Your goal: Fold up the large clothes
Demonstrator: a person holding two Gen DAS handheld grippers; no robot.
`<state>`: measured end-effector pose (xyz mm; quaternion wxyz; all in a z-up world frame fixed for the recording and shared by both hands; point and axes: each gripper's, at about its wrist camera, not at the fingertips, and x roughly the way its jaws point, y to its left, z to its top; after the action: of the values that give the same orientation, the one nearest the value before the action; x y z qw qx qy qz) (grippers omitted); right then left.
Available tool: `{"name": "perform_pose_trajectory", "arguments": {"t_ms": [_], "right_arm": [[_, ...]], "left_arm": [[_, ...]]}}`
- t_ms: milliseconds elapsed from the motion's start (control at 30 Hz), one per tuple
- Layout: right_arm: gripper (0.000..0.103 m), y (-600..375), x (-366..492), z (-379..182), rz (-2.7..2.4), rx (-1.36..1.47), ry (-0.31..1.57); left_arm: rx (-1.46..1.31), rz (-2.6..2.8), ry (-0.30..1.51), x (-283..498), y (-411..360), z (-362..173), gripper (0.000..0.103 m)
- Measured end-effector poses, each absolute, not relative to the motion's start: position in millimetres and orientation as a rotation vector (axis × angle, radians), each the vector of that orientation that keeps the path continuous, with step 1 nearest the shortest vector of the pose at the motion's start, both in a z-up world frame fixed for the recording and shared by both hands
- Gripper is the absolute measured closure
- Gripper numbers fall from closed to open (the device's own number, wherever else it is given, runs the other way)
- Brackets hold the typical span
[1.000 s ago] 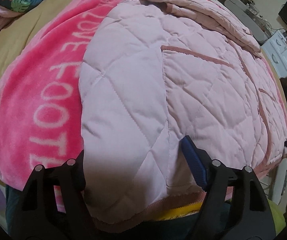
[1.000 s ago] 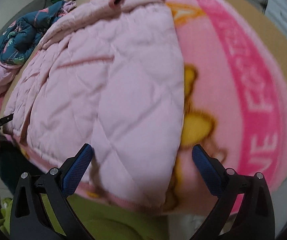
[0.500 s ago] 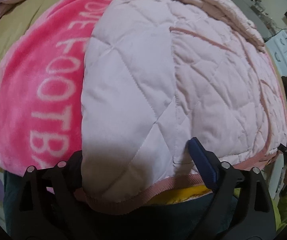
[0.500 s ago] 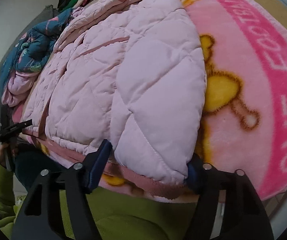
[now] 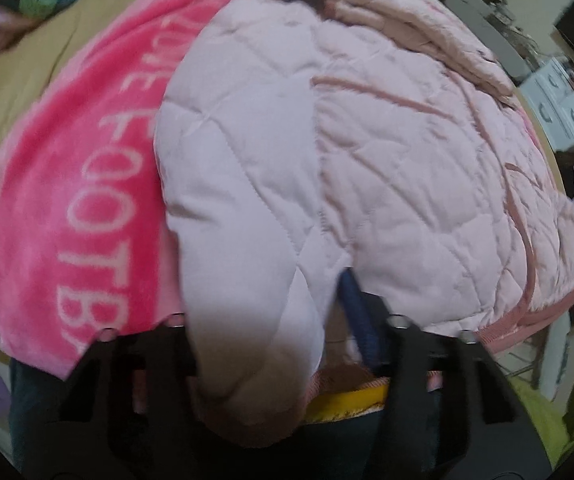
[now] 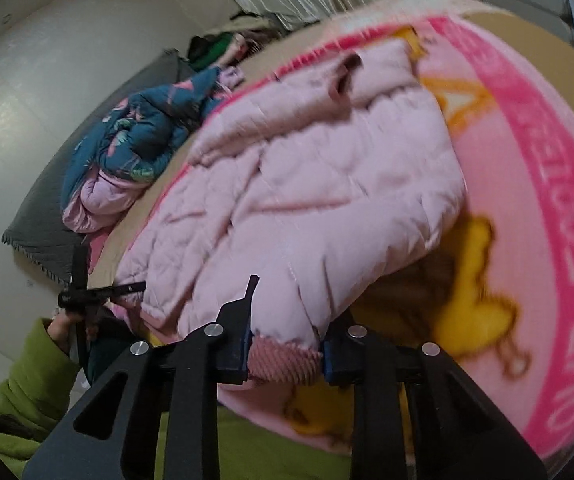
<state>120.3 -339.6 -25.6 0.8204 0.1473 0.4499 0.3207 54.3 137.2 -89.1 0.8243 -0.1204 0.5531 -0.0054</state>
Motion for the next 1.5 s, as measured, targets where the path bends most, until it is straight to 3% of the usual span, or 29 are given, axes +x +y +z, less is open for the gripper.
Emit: {"name": "perform_pose_trajectory", "arguments": {"t_ms": [100, 200, 700, 1500], "right_arm": [[0.080, -338.1, 127.8, -12.7, 0.689, 0.314, 0.917], [0.081, -339.8, 132.6, -0.9, 0.692, 0.311, 0.864], [0.082, -356.6, 161.9, 32.4, 0.680, 0.386, 0.705], [0.082, -366.7, 207.4, 58.4, 0.654, 0.445, 0.593]], "left_arm": [[-0.206, -0.018, 1.140, 54.9, 131.8, -77.3, 0.085], [-0.214, -0.027, 1.084, 54.9, 130.3, -61.5, 0.090], [-0.249, -0.026, 0.852, 74.9, 122.9, 17.5, 0.092], [-0.295, -0.012, 0.703, 114.5, 130.0, 70.4, 0.092]]}}
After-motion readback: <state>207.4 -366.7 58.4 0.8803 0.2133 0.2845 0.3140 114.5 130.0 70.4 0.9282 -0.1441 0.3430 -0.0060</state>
